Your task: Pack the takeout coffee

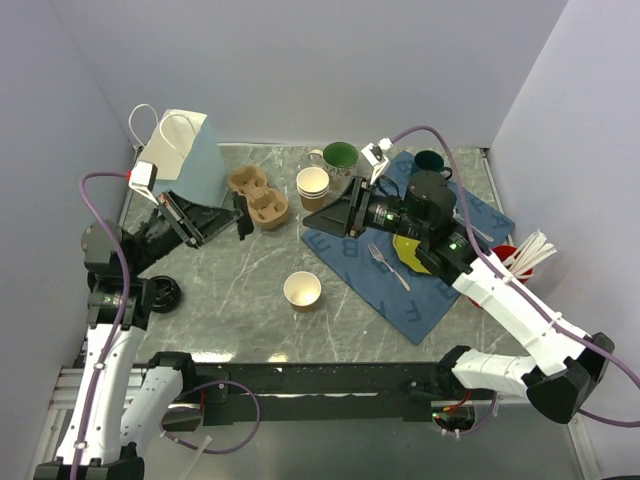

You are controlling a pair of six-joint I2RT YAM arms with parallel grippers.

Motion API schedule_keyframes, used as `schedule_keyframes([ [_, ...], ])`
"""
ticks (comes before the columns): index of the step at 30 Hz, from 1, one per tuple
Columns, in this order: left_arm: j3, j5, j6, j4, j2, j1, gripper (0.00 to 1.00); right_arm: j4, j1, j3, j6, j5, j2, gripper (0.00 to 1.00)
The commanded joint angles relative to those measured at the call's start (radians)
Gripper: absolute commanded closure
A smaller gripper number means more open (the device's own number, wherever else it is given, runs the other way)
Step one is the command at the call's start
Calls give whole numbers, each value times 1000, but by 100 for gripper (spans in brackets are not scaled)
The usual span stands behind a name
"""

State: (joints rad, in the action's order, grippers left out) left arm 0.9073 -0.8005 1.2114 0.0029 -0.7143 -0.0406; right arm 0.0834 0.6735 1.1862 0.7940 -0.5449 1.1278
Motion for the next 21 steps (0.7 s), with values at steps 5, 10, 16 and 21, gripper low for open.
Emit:
schedule_keyframes([
  [5, -180, -241, 450, 720, 41, -5, 99, -220, 11, 3, 19, -165, 41, 51],
  [10, -142, -221, 404, 579, 44, -10, 99, -229, 90, 21, -171, -217, 46, 50],
  [16, -131, -166, 441, 571, 36, -16, 99, -277, 188, 38, -248, -161, 66, 50],
  [21, -188, -109, 513, 652, 44, -28, 99, -237, 239, 102, -303, -115, 102, 52],
])
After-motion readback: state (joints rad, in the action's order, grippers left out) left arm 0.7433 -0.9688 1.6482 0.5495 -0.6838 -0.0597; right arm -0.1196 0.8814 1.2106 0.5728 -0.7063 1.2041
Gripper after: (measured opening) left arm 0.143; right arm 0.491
